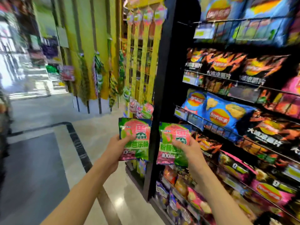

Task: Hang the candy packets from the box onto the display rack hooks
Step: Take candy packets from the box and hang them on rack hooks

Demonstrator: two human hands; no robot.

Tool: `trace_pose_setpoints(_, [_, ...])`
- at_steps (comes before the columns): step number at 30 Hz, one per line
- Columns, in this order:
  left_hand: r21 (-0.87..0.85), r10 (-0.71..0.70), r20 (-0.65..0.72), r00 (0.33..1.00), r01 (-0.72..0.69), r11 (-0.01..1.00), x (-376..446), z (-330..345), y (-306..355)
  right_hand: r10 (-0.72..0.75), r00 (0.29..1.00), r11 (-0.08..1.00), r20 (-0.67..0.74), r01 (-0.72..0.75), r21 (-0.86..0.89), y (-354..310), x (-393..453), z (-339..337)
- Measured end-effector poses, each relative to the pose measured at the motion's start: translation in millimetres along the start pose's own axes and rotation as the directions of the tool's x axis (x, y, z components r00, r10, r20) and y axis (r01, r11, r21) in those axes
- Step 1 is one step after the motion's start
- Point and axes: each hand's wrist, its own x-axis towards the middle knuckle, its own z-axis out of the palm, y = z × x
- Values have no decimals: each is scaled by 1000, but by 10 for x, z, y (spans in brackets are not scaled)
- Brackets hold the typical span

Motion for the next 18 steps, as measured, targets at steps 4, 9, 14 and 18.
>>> trace_pose_setpoints(4, [4,18,16,1000,-18,1000,490,-428,241,-9,1000,1000,-25,9,4,-61,397,547])
trace_pose_setpoints(9, [-3,76,82,994,-76,997,1003,-749,447,-22,999,1000,-49,22,4,-129,807,1016])
trace_pose_setpoints(14, [-18,119,108,987,-117,993,1547,-919,508,-31,993,1000,-113,31,0,-170,1205,1275])
trace_pose_setpoints(18, [-6,112,154,982,-113,994,2062,-956,439,-35,991,999,-126,36,7,-106,1636,1344])
